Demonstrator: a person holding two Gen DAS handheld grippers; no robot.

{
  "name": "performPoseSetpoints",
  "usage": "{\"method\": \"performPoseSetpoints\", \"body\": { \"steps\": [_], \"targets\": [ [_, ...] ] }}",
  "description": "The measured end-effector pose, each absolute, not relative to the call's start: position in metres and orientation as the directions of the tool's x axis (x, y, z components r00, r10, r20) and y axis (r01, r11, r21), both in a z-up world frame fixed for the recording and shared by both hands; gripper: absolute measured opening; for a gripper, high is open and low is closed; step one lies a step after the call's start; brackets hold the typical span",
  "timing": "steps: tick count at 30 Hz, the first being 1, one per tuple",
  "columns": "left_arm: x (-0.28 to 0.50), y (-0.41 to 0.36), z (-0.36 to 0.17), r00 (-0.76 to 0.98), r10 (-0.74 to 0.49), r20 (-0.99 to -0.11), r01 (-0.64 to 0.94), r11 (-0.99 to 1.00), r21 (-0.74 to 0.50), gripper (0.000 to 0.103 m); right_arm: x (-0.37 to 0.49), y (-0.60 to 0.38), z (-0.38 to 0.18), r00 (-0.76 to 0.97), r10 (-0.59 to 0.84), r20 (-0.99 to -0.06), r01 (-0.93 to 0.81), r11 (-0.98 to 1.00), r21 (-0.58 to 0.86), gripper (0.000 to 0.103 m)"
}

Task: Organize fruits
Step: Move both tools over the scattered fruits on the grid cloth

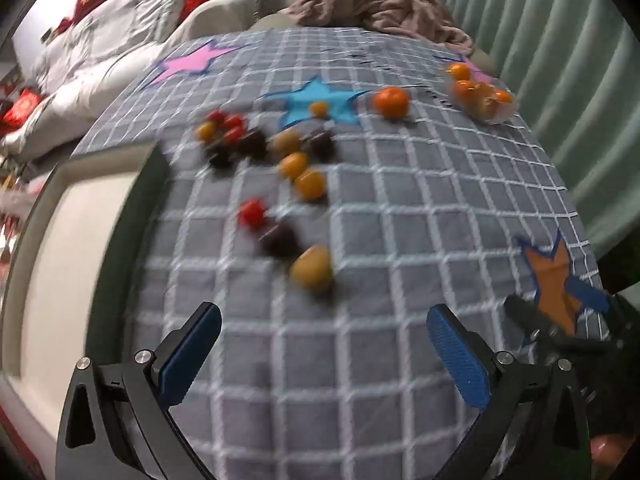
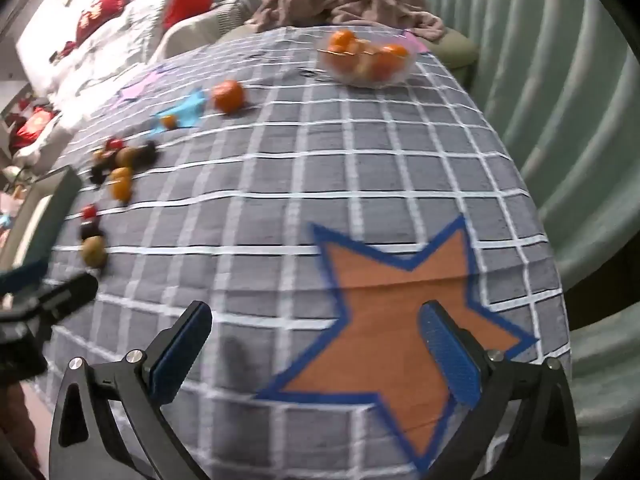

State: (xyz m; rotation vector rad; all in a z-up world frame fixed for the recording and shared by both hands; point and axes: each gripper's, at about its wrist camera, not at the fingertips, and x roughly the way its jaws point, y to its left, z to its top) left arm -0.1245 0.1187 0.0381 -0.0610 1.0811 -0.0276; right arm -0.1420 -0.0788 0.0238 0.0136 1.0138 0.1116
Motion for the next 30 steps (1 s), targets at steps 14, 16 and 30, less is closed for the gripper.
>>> {"method": "performPoseSetpoints", "body": {
  "steps": [14, 16, 30],
  "targets": [
    [-0.191, 0.174, 0.055, 0.495, 0.068, -0.866, -0.096, 0.995, 0.024, 0.103, -0.169, -0.009, 0.072, 0.522, 0.205, -0.828, -0.242, 0.966, 0.087, 0.103],
    [-0.194, 0.179, 0.058, 0.495, 0.071, -0.866, -0.105, 0.994, 0.021, 0.103, -0.173, -0.003, 0.077, 0.524, 0.207, -0.826, -0.254, 0.964, 0.081, 0.103],
    [-0.205, 0.179, 0.063, 0.494, 0.083, -0.865, -0.128, 0.992, 0.021, 0.103, -0.184, 0.013, 0.084, 0.524, 0.215, -0.824, -0.28, 0.957, 0.071, 0.103]
  ]
}}
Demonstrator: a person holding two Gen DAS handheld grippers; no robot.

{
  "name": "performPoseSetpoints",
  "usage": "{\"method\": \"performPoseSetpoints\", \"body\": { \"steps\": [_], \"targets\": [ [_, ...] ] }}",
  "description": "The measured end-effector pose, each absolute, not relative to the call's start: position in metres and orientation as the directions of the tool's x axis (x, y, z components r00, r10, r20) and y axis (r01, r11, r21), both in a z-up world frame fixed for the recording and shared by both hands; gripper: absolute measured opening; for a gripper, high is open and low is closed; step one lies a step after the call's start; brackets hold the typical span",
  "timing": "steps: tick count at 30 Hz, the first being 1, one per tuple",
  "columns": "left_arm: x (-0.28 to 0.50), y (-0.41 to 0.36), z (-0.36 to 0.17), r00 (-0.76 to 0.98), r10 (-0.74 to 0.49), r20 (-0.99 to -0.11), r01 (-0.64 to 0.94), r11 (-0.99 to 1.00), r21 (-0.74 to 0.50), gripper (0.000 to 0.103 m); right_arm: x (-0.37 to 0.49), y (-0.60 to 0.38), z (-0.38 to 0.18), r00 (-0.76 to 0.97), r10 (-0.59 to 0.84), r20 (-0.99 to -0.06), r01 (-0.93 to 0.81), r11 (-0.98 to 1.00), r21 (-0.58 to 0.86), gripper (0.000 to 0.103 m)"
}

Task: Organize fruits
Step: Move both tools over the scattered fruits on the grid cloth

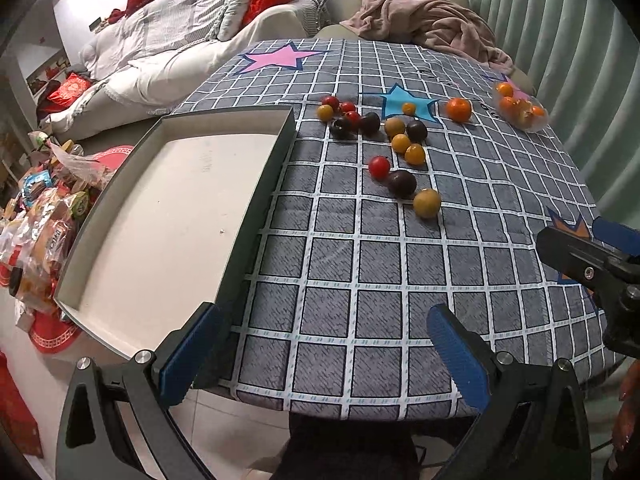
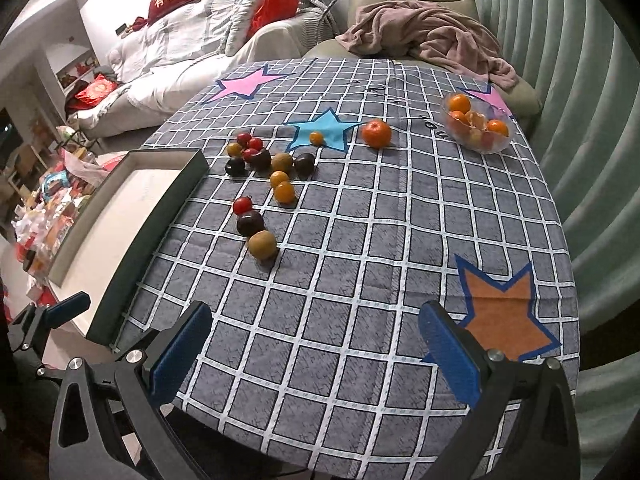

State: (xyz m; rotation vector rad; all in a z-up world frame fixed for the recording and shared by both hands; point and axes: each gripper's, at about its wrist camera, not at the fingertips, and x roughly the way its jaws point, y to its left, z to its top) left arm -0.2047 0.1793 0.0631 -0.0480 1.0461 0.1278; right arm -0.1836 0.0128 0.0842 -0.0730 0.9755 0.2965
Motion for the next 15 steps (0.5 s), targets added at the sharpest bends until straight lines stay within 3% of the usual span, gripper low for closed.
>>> {"method": "performPoseSetpoints", "body": {
  "steps": [15],
  "targets": [
    [-0.2028, 0.1773, 0.0562, 0.477, 0.092, -0.874, -0.135, 0.99, 0.03, 0.103, -0.181, 0.0163, 0.0802, 0.515, 0.219, -0.829, -0.286, 0.955, 0.075, 0.103]
  ]
}}
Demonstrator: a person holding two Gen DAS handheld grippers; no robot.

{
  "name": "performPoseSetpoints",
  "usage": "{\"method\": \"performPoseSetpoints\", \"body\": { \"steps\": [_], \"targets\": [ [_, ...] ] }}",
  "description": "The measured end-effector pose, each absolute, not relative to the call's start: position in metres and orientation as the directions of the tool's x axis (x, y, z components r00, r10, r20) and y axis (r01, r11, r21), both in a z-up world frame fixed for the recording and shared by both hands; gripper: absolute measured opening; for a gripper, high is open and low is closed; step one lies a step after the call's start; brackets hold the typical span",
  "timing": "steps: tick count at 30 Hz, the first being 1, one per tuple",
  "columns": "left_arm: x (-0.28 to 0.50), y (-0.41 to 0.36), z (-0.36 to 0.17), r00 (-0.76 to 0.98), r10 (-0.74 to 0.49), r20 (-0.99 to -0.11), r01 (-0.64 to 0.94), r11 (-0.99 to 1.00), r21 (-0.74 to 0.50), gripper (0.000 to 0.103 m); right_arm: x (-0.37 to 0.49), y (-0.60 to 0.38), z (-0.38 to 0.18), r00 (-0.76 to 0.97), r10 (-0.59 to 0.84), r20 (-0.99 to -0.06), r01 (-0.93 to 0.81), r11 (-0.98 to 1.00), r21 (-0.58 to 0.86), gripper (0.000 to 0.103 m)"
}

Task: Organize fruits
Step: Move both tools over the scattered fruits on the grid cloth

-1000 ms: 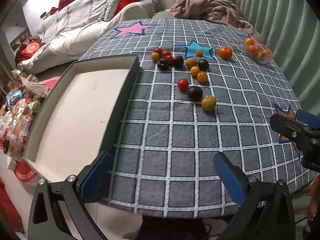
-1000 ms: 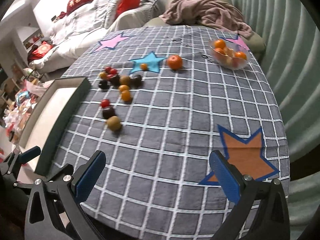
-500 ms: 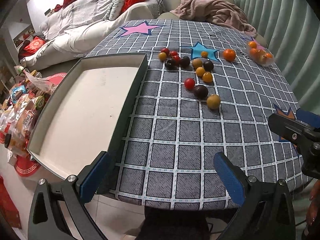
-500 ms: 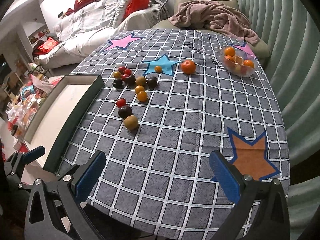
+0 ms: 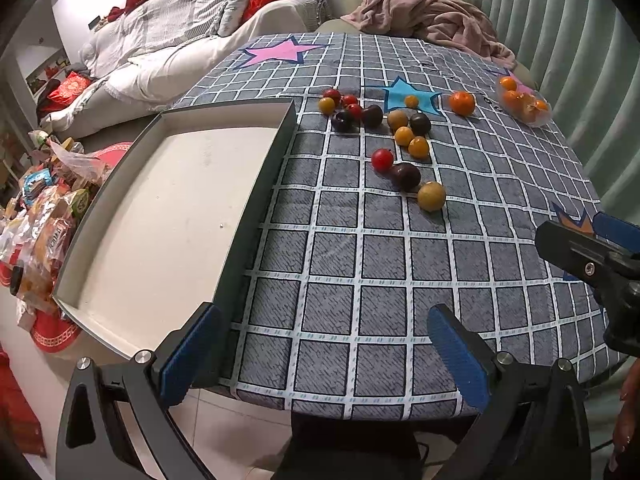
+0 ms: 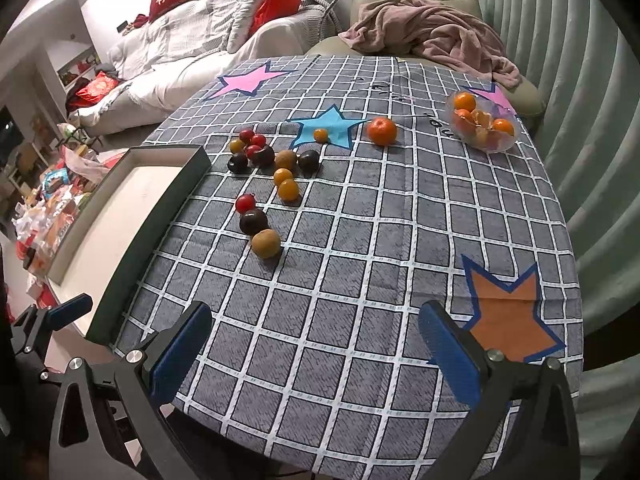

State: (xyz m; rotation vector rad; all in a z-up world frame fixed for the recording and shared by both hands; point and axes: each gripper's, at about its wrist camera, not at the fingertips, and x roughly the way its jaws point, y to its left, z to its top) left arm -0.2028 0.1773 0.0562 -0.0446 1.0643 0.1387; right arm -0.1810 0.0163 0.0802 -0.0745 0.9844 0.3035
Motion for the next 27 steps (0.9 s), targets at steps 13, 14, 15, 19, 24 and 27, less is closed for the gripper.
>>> {"method": "performPoseSetpoints", "body": {
  "steps": [13, 14, 15, 19, 24, 27],
  "targets": [
    [-0.2019, 0.1783, 0.0536, 0.472, 0.094, -0.876, -0.139, 0.99, 0.032, 0.103, -0.1782, 0.0179, 0.0762, 0.508, 0.216, -0.834, -0.286, 0.956, 0.073, 0.103],
    [-0.2015, 0.1791, 0.0532, 0.472, 0.094, -0.877, -0.14, 0.99, 0.031, 0.103, -0.1782, 0.018, 0.0761, 0.508, 0.216, -0.834, -0.286, 0.956, 0.074, 0.103],
    [-0.2013, 0.1796, 0.0528, 0.471, 0.094, -0.877, -0.14, 0.99, 0.031, 0.103, -0.1777, 0.0183, 0.0753, 0.507, 0.215, -0.834, -0.285, 0.956, 0.073, 0.103],
    [-0.2002, 0.181, 0.0509, 0.467, 0.095, -0.879, -0.142, 0.989, 0.031, 0.103, -0.1774, 0.0193, 0.0741, 0.506, 0.213, -0.836, -0.286, 0.956, 0.071, 0.103],
    [-0.2001, 0.181, 0.0506, 0.467, 0.094, -0.879, -0.142, 0.989, 0.031, 0.103, -0.1759, 0.019, 0.0731, 0.508, 0.2, -0.838, -0.277, 0.959, 0.061, 0.103],
    [-0.2, 0.1816, 0.0496, 0.467, 0.094, -0.879, -0.142, 0.989, 0.031, 0.103, -0.1749, 0.0179, 0.0735, 0.51, 0.195, -0.838, -0.271, 0.961, 0.059, 0.103]
  ]
}}
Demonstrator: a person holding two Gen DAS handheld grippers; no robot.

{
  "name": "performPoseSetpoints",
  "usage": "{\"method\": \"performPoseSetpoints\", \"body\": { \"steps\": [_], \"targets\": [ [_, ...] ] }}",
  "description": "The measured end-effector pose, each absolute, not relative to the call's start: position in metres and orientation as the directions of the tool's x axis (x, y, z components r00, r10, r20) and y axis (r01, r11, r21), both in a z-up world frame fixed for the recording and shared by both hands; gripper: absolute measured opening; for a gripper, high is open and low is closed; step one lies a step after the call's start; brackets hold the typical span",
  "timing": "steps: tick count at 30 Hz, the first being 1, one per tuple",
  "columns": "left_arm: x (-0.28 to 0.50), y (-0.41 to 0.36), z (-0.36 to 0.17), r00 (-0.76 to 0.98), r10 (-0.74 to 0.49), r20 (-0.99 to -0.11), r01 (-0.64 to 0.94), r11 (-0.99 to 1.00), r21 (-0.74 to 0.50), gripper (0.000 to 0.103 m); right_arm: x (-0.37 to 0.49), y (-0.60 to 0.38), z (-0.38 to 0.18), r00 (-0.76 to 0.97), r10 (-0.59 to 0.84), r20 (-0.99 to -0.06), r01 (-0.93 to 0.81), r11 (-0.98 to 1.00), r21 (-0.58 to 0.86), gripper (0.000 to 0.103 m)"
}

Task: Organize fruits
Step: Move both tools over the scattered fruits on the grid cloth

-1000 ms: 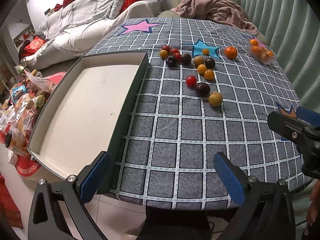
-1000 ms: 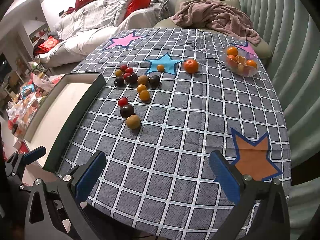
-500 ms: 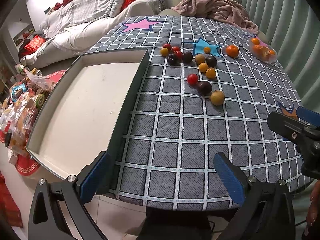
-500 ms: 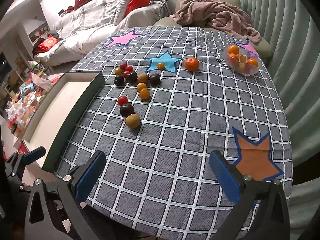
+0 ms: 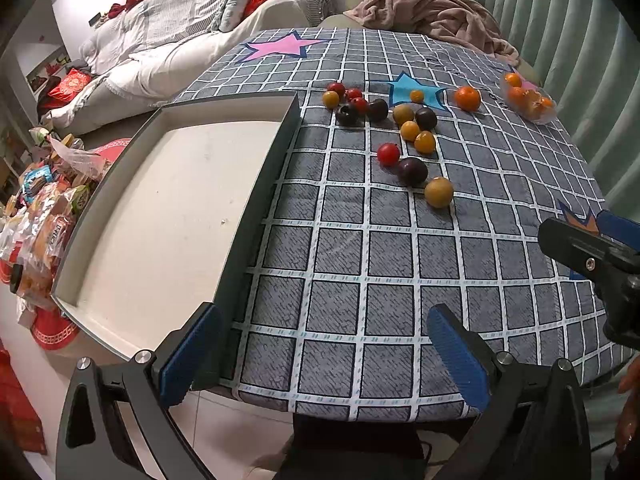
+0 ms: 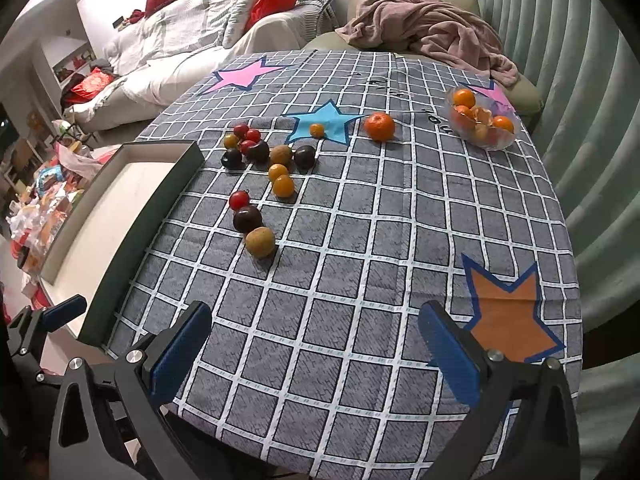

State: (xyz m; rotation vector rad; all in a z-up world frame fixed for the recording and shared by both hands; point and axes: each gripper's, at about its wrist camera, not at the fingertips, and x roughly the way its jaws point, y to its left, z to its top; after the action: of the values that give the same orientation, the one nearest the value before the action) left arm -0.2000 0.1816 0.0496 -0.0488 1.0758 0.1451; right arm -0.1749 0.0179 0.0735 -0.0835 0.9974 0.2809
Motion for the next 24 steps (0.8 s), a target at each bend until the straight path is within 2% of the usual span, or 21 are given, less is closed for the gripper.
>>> {"method": "performPoseSetpoints", "body": {
  "steps": [24],
  "targets": [
    [-0.177, 0.18, 0.026, 0.445, 0.098, -0.89, -0.09, 0.994, 0.064, 0.103, -0.15, 0.04, 0.043, 0.438, 0.219, -0.872, -0.318, 0.945, 0.077, 0.103]
  ]
}}
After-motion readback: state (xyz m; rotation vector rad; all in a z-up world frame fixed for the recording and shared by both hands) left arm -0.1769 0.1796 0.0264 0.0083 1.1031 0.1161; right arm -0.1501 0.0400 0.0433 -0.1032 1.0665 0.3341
